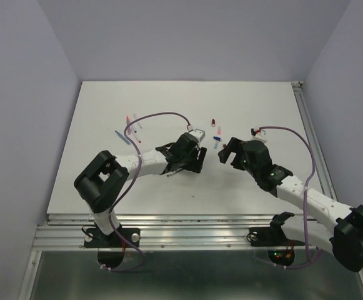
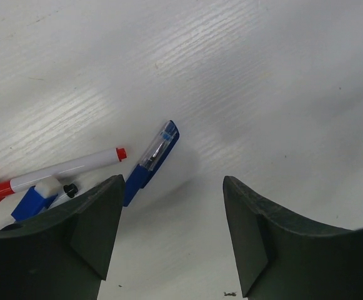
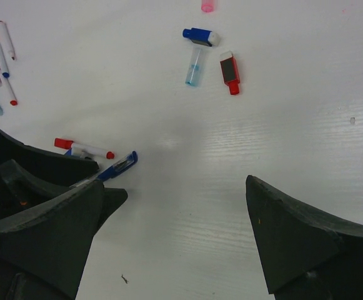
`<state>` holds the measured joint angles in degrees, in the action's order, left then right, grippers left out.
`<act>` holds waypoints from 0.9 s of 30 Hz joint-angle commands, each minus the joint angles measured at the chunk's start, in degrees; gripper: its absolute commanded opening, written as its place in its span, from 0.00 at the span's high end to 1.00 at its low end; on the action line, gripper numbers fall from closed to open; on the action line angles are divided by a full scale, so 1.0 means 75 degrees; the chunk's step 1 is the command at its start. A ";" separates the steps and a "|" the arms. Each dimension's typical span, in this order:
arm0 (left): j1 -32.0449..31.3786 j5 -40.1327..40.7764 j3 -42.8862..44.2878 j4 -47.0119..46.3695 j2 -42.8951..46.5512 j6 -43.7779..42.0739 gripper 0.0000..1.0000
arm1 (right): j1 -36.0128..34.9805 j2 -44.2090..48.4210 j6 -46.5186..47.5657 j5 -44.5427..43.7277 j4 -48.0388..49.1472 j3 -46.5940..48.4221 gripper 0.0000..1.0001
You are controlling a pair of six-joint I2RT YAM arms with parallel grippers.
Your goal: Open the pen caps
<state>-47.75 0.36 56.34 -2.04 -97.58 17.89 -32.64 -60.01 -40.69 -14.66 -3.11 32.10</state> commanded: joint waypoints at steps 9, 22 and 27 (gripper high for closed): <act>-0.0161 0.0561 0.0528 0.0261 -0.0454 -0.0100 0.32 | 0.0005 0.0197 0.0280 -0.0132 0.0146 -0.0119 0.00; -0.0570 0.0865 0.0399 0.0460 -0.0794 0.0321 0.56 | 0.0005 0.0267 0.0280 -0.0155 0.0111 -0.0143 0.00; -0.0911 0.1030 0.0515 0.0565 -0.0806 0.0450 0.71 | 0.0005 0.0255 0.0234 -0.0307 0.0064 -0.0143 0.00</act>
<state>-51.92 7.31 58.57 -0.49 -103.00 19.92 -32.64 -59.57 -39.38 -14.98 -3.09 32.08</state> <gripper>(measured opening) 0.324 0.999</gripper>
